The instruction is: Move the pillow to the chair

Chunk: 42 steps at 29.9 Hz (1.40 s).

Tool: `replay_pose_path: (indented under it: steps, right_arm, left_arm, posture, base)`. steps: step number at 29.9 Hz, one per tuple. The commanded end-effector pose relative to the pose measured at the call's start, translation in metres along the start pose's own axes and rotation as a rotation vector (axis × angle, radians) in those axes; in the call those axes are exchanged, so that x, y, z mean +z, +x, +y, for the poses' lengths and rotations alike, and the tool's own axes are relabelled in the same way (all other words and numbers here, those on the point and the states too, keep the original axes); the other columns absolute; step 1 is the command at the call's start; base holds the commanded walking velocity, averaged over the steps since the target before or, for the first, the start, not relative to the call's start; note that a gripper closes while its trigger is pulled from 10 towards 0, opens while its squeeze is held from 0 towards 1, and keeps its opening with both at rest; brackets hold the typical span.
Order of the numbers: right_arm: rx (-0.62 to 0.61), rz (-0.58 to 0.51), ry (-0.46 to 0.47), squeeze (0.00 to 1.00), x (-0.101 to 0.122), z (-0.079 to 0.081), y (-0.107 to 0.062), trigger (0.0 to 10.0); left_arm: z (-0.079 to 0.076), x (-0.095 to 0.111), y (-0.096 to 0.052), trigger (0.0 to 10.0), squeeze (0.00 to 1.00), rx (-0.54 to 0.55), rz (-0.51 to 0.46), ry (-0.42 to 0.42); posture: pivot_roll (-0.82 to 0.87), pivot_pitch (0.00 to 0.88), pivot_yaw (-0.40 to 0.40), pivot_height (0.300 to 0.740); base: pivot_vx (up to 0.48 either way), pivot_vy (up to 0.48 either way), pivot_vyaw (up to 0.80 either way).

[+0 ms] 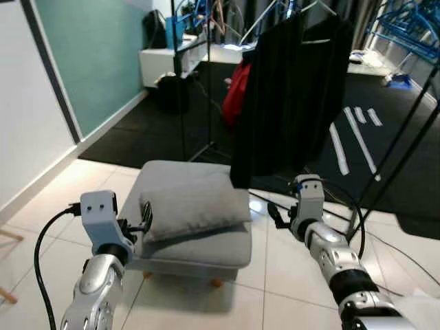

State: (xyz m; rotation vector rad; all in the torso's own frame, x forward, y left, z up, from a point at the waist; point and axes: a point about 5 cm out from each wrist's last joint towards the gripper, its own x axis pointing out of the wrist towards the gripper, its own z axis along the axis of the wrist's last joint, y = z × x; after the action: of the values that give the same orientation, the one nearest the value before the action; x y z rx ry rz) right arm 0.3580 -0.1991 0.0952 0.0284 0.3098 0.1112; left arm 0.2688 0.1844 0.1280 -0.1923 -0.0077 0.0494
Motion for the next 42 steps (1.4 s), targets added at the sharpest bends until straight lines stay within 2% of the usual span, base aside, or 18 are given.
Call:
replay_pose_path:
  steps: [1, 14, 18, 22, 30, 32, 33, 35, 42]
  right_arm:
    - [0.024, -0.006, 0.017, 0.00, 0.000, 0.006, 0.001, 10.0]
    - [0.133, -0.018, 0.051, 0.00, 0.001, 0.017, 0.000, 10.0]
    - [0.165, 0.026, 0.070, 0.00, -0.003, 0.018, 0.000, 10.0]
    - [0.144, 0.093, 0.084, 0.00, -0.009, 0.015, 0.000, 10.0]
    - [0.094, 0.118, 0.132, 0.00, -0.013, 0.007, 0.000, 10.0]
    - [0.091, 0.114, 0.236, 0.00, -0.011, 0.005, 0.001, 10.0]
    - [0.091, 0.114, 0.236, 0.00, -0.011, 0.005, 0.001, 10.0]
    - [0.107, 0.105, 0.357, 0.00, -0.008, 0.004, 0.001, 10.0]
    - [0.126, 0.108, 0.477, 0.00, -0.006, 0.004, 0.003, 10.0]
  left_arm:
    - [0.004, -0.001, -0.001, 10.0, 0.00, 0.010, 0.009, 0.001]
    - [0.002, 0.001, -0.002, 10.0, 0.00, 0.001, -0.002, -0.001]
    - [0.001, 0.001, -0.002, 10.0, 0.00, -0.006, -0.001, -0.003]
    - [-0.005, 0.003, -0.001, 10.0, 0.00, -0.028, -0.014, 0.006]
    - [-0.005, 0.000, -0.002, 10.0, 0.00, -0.015, -0.005, -0.002]
    - [-0.001, -0.002, -0.003, 10.0, 0.00, 0.009, 0.001, -0.007]
    - [-0.001, -0.002, -0.003, 10.0, 0.00, 0.009, 0.001, -0.007]
    - [0.003, -0.002, -0.003, 10.0, 0.00, 0.023, -0.001, -0.001]
    - [0.009, 0.005, -0.001, 10.0, 0.00, 0.031, -0.027, 0.028]
  posture:
    - [-0.18, 0.000, -0.031, 0.740]
    - [-0.18, 0.000, -0.029, 0.740]
    - [-0.18, 0.000, -0.029, 0.740]
    - [-0.18, 0.000, -0.030, 0.730]
    - [-0.18, 0.000, -0.031, 0.715]
    - [-0.18, 0.000, -0.032, 0.705]
    - [-0.18, 0.000, -0.032, 0.705]
    - [-0.18, 0.000, -0.033, 0.695]
    - [-0.18, 0.000, -0.029, 0.680]
  base:
    - [0.330, 0.000, 0.00]
    - [0.374, 0.000, 0.00]
    - [0.307, 0.000, 0.00]
    - [0.000, 0.000, 0.00]
    - [0.000, 0.000, 0.00]
    - [0.000, 0.000, 0.00]
    - [0.000, 0.000, 0.00]
    - [0.000, 0.000, 0.00]
    - [0.000, 0.000, 0.00]
